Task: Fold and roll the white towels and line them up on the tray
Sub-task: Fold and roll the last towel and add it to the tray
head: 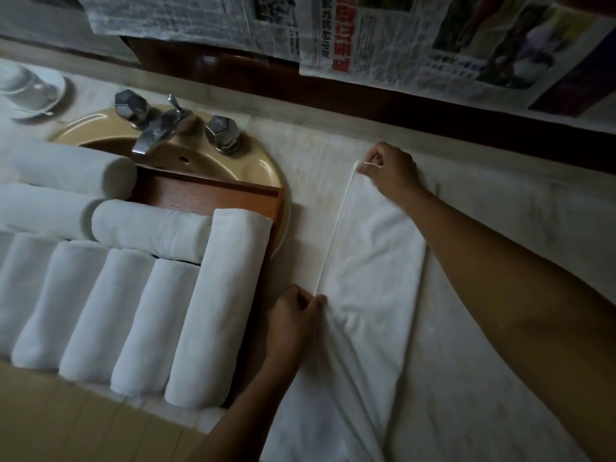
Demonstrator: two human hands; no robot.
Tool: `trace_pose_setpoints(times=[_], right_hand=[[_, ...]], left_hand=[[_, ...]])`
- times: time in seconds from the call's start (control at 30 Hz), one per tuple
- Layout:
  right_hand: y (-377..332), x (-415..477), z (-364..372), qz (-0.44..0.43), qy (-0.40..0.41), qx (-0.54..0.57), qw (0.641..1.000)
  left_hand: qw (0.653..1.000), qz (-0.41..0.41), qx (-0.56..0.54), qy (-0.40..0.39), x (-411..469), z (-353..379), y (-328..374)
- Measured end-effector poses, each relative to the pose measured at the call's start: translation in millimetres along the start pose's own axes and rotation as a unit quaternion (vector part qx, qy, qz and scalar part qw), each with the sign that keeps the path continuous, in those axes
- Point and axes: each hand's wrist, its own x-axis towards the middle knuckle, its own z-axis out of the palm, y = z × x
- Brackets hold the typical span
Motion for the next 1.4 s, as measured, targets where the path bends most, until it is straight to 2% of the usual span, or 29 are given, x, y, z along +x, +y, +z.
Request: trace_pose_setpoints(times=[0.23, 0.43, 0.47, 0.57, 0.67, 0.7, 0.8, 0.9, 1.17, 1.27, 1.4], right_hand=[[-6, -21, 13, -0.115, 0.068, -0.141, 0.981], [-17, -56, 3, -0.132, 0.053, -0.180, 0.973], [-18, -72, 5, -0.140, 0.042, -0.176, 0.973], [-2, -118, 19, -0.109, -0.083, -0.227, 0.964], [15, -122, 23, -0.105, -0.112, -0.241, 0.958], [16, -119, 22, -0.105, -0.117, -0.236, 0.959], [14, -118, 21, -0.108, -0.112, -0.236, 0.959], [14, -120, 21, -0.103, -0.111, -0.239, 0.959], [-1, -120, 17, -0.077, -0.132, -0.252, 0.955], [-20, -161, 17, -0.098, -0.095, -0.236, 0.962], [-12, -218, 28, -0.111, -0.150, -0.237, 0.953]], left_hand=[[1.000, -0.003, 0.019, 0.005, 1, 2, 2], [1.000, 0.004, 0.020, 0.015, -5, 0, 8], [1.000, 0.005, 0.017, 0.013, -6, -1, 8], [0.999, -0.022, 0.004, -0.030, -9, -2, 10], [0.984, -0.085, -0.083, -0.131, -14, -5, 10], [0.984, -0.088, -0.078, -0.135, -17, -7, 7], [0.997, -0.038, 0.027, -0.059, -22, -10, -8], [0.998, -0.017, 0.052, -0.013, -22, -9, -14], [0.999, 0.002, 0.037, -0.017, -23, -5, -8], [0.999, 0.003, 0.033, -0.020, -23, -4, -10], [0.999, -0.024, 0.013, -0.035, -24, -2, -12]])
